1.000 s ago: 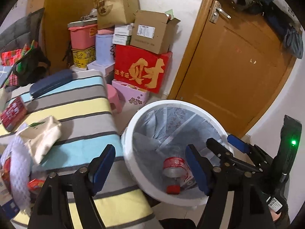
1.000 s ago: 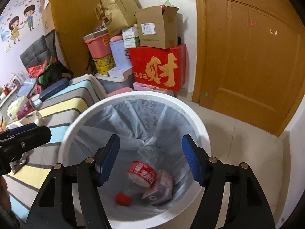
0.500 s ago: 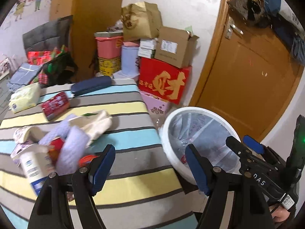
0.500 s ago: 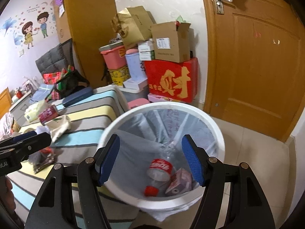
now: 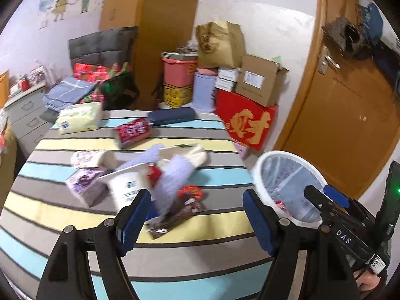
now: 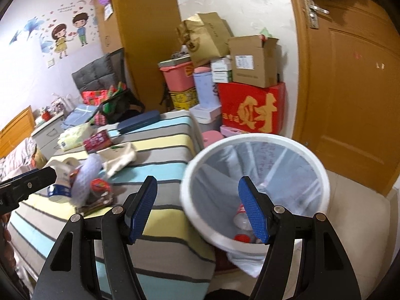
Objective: Collect trash
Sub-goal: 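Move back to the table and grasp the white yogurt cup with the left tool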
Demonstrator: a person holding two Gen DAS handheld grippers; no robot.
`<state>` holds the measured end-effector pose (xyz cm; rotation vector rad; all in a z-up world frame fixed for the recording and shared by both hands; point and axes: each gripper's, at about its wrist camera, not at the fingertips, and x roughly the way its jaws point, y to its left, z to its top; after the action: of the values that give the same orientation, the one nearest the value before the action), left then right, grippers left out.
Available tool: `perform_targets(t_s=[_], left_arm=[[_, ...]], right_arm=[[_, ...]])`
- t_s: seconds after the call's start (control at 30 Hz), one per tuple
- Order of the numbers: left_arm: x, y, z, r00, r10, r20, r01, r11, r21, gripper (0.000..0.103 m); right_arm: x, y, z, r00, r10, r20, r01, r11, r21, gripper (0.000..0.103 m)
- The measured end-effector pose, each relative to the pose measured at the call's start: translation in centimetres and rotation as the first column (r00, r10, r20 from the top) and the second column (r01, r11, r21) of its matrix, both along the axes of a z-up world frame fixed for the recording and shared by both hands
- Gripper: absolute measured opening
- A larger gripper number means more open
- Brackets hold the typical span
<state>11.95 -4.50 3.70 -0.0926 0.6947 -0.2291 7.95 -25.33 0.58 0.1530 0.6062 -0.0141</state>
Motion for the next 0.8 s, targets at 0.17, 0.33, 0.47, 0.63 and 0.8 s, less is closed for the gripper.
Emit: perform_targets(t_s=[0.17,0.33,0.47,0.63,0.8], left_arm=[[-0.8,3.4,-0.6,0.997,0.075,-0.009,-0.075,0.997,0.003,0.077],[-0.8,6.1,-1.6,0.992,0.118,-0.036,-0.118,0.993,-0.008,0.077],[-0.5,7.5,-2.5,0.990,0.131,-0.056,-0.133,0.991,-0.022,0.077],[1.0,7.9,-3.3,0.991,0.107,-0.079,-0.113,0.991,-0.071,0.078],[3.4,7.5,-4.0,0.993,0.069,-0.098,-0.080,0.991,-0.107,0.080]], right_arm=[[0.2,1.7,-0.1,0.999,0.036,0.001,-0.036,0.999,-0.005,0.069],[0.4,3.4,-0.2,0.997,0.071,0.005,-0.071,0.997,0.000,0.069],[1.1,5.0,-0.8,0.994,0.104,-0.015,-0.105,0.995,-0.004,0.069],[1.8,6.3,-1.5,0.991,0.129,-0.036,-0.130,0.991,-0.014,0.069],[2.4,7.2,-1.8,0.988,0.146,-0.055,-0.147,0.989,-0.010,0.069]])
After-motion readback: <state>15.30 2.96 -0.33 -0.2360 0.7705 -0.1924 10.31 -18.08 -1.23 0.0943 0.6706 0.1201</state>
